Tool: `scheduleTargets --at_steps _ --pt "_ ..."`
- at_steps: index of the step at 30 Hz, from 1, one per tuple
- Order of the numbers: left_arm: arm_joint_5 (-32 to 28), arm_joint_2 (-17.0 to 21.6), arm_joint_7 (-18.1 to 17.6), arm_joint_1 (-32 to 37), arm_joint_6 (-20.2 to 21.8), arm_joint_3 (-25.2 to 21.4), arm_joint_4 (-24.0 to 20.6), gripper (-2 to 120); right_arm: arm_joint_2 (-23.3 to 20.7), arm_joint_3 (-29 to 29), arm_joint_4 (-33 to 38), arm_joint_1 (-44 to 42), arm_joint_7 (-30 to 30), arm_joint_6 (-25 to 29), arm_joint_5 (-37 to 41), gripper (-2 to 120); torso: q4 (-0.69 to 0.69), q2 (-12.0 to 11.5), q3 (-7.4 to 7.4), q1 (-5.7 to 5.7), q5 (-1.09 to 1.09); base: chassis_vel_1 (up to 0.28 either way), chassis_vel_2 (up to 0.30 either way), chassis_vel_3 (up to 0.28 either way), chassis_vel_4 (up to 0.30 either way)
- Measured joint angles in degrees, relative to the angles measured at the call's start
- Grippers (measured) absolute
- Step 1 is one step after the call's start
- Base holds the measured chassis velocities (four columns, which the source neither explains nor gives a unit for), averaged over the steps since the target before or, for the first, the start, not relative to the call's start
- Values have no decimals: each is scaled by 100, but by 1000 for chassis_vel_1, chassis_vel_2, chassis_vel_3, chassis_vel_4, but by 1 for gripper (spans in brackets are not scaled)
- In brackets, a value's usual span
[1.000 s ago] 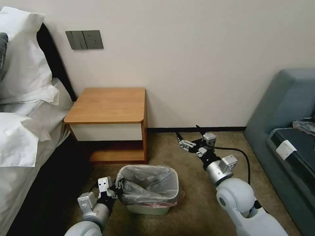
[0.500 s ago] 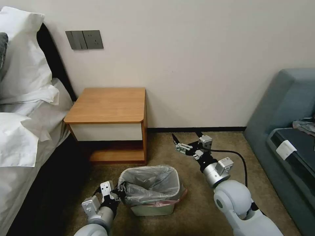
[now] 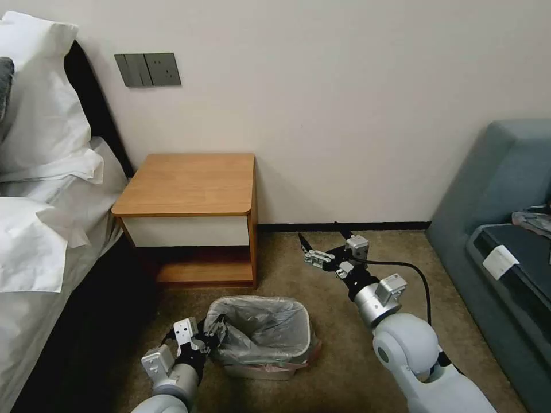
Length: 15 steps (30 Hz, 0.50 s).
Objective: Pick up the garbage bag from the table and place it over the trash can.
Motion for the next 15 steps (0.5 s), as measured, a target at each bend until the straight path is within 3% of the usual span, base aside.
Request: scheduleTargets --at_steps 5,9,15 --pt "109 16 -111 109 -58 -43 -229 97 152 20 40 -255 199 26 -262 100 0 0 0 0 0 0 0 0 0" --pt "379 66 -148 159 -117 -92 -375 99 446 -37 157 -598 542 -94 -644 100 0 0 0 0 0 0 0 0 0" --pt "614 25 -97 160 -334 -150 -529 100 1049 -129 67 -1315 680 485 -1482 100 -1 0 0 0 -1 0 0 0 0"
